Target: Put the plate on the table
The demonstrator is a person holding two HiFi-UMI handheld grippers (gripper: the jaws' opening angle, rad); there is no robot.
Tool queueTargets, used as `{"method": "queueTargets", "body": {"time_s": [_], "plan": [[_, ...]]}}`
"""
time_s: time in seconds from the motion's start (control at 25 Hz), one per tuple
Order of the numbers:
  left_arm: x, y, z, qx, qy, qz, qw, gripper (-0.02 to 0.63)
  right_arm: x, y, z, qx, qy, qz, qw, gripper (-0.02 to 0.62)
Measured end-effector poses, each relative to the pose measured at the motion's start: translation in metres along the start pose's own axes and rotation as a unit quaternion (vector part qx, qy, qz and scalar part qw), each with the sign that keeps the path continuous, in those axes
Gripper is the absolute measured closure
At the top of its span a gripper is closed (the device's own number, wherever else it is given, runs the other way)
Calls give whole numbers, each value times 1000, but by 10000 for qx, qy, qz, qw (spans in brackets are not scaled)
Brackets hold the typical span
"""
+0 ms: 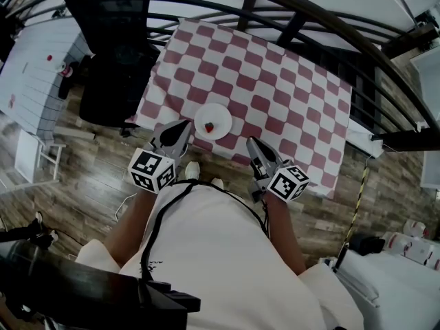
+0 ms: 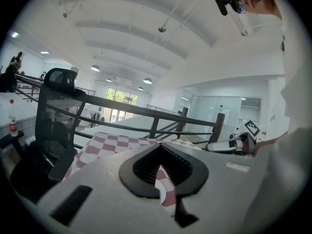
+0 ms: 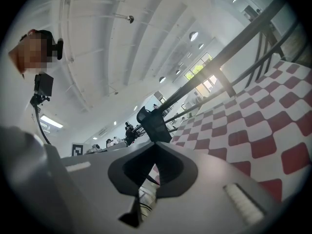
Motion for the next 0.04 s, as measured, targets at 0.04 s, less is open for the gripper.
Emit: {"method": "queueTargets", "body": {"time_s": [0.04], "plan": [[0,0,0,-13,9,1,10000,600,1,1,-1,8,-8,16,10000,589]]}}
Point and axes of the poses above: the fingertips, and each gripper's own axes: z backward along the fingers, x to its left, y out of its underside, the point moved 4 cm from there along z, backward along the fingers, and after that the axes turned 12 degrees about y, right-handed, at the moved point
